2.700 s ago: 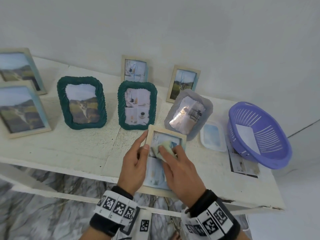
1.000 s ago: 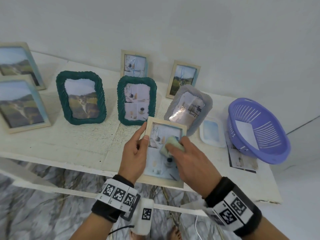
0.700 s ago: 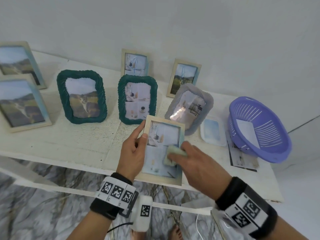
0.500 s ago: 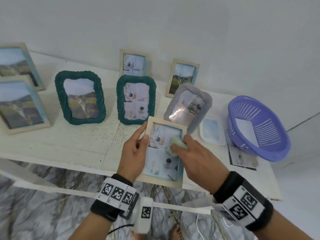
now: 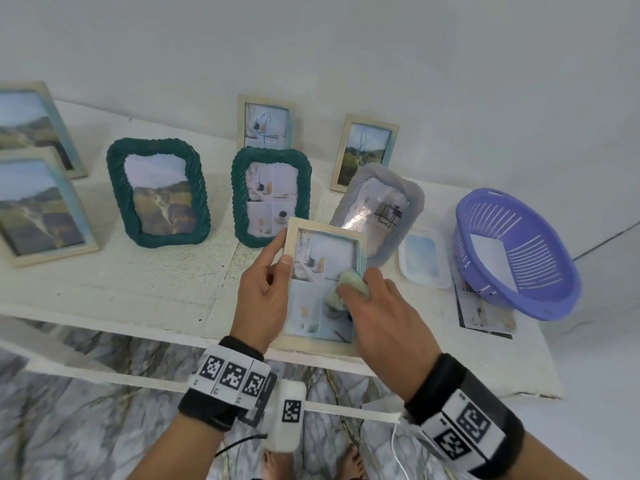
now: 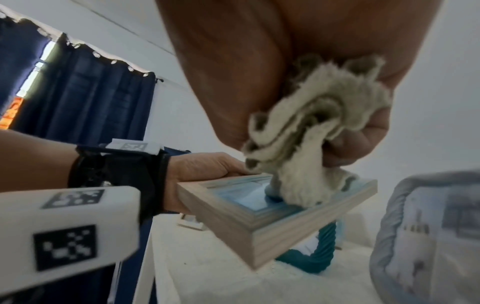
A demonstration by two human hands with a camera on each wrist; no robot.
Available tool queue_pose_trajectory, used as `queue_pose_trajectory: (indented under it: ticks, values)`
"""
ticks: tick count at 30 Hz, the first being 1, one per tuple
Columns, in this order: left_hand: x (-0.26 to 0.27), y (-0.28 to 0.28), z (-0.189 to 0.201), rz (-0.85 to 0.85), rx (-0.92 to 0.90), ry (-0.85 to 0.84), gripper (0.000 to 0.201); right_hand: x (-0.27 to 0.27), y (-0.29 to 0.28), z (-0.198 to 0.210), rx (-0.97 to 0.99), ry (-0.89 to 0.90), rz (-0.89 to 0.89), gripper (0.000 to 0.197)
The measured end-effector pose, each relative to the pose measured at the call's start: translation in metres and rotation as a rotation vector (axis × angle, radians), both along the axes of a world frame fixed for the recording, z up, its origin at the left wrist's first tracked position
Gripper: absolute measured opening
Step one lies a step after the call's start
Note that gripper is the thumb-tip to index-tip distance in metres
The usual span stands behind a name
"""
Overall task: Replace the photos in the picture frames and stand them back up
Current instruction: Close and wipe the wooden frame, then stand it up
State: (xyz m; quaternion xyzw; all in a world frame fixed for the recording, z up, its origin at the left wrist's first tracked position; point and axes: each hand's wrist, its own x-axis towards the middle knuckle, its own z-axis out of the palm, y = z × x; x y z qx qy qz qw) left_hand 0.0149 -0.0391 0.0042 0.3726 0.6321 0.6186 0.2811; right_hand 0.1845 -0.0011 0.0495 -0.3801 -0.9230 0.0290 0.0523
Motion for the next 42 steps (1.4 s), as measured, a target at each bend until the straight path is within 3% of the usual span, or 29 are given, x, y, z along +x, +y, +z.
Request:
queue_pose_trajectory:
  ticks: [7, 10, 13, 15, 19, 22, 27, 33, 35, 37, 42]
  values:
    - [-0.006, -0.004, -0.003, 0.025, -0.017, -0.046, 0.039, 0.016, -0.006, -0.009, -0.2, 0.011, 0.301, 0.044]
    - [0.0, -0.003, -0.006, 0.031, -0.038, -0.042, 0.04, 0.013, 0.009, -0.002, -0.138, -0.005, 0.213, 0.032]
    - [0.001, -0.001, -0.008, 0.021, -0.037, -0.038, 0.04, 0.004, 0.015, 0.001, -0.116, 0.041, 0.146, 0.036]
    - [-0.001, -0.003, -0.006, 0.013, -0.033, -0.036, 0.04, 0.003, 0.008, 0.0, -0.144, 0.048, 0.231, 0.028]
    - [-0.003, -0.007, -0.009, 0.014, -0.046, -0.044, 0.039, 0.012, 0.001, 0.001, -0.292, 0.039, 0.44, 0.034]
    - [-0.003, -0.008, -0.01, 0.028, -0.04, -0.048, 0.039, 0.013, 0.015, 0.005, -0.184, 0.016, 0.363, 0.031]
    - [0.003, -0.008, -0.007, -0.014, -0.014, -0.05, 0.039, -0.009, 0.028, 0.007, -0.108, 0.054, 0.139, 0.046]
    - [-0.005, -0.008, -0.005, -0.001, -0.017, -0.016, 0.04, -0.007, 0.0, 0.005, -0.226, -0.014, 0.443, 0.041]
    - [-0.006, -0.009, -0.006, 0.006, -0.026, -0.018, 0.04, 0.0, 0.004, 0.006, -0.237, -0.062, 0.451, 0.037]
    - [-0.004, -0.01, -0.005, -0.003, -0.024, -0.017, 0.04, 0.002, 0.014, 0.01, -0.197, -0.044, 0.364, 0.032]
    - [0.003, -0.009, -0.004, -0.021, 0.005, -0.019, 0.041, -0.017, 0.031, 0.014, -0.118, 0.048, 0.159, 0.048]
